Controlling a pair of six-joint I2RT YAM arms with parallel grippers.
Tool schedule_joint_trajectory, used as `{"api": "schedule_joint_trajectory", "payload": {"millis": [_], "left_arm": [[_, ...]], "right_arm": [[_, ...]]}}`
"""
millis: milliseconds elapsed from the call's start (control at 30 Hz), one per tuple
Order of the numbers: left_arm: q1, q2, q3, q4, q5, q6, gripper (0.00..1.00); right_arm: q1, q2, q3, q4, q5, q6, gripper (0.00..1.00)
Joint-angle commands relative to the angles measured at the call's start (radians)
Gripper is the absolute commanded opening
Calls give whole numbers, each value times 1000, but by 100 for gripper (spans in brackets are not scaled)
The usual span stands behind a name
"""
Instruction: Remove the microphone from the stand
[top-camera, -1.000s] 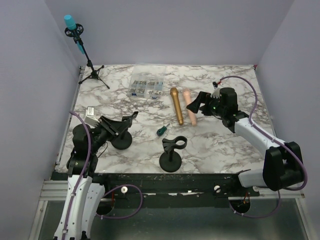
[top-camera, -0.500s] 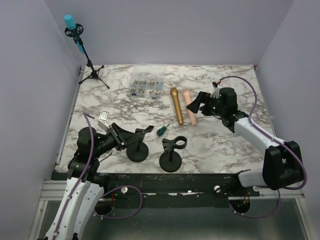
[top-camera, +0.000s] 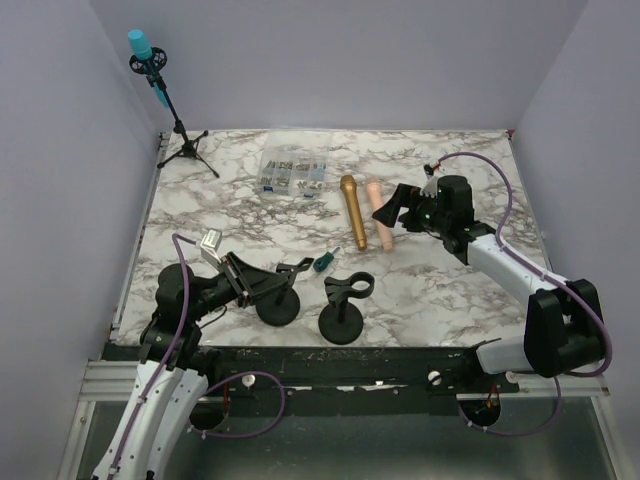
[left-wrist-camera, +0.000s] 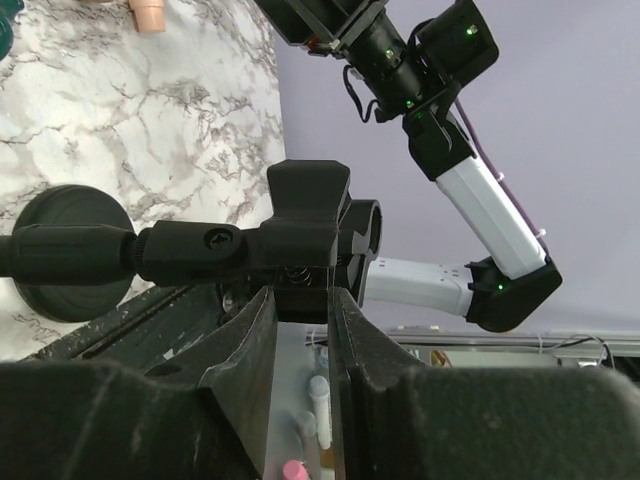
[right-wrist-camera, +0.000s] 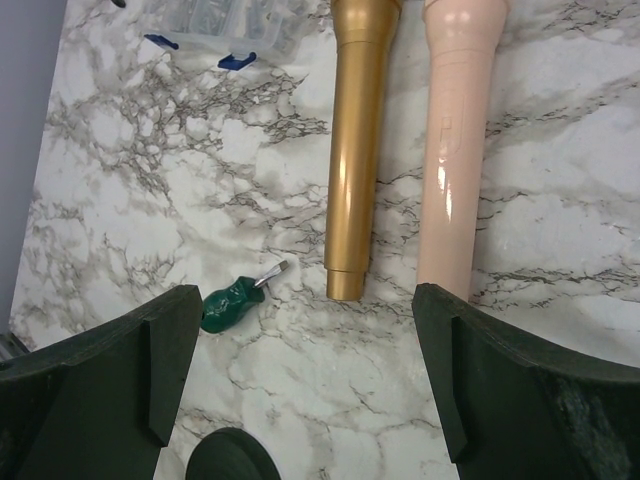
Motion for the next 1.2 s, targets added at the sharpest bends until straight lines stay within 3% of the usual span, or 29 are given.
{"api": "schedule_joint_trajectory", "payload": {"millis": [0, 267, 900, 1033, 1167], "left_arm": [[-8, -26, 7, 21, 63, -75, 0], [-9, -59, 21, 11, 77, -109, 0], [-9, -181, -167, 37, 65, -217, 0], [-9, -226, -159, -53, 17, -170, 33], [-9, -241, -124, -131, -15, -117, 54]], "right_arm": [[-6, 12, -11, 23, -18, 2, 95], [-6, 16, -12, 27, -26, 5, 95], [-6, 10, -15, 26, -28, 5, 95], [-6, 11, -14, 26, -30, 5, 95], [-6, 7, -15, 25, -29, 4, 95]]}}
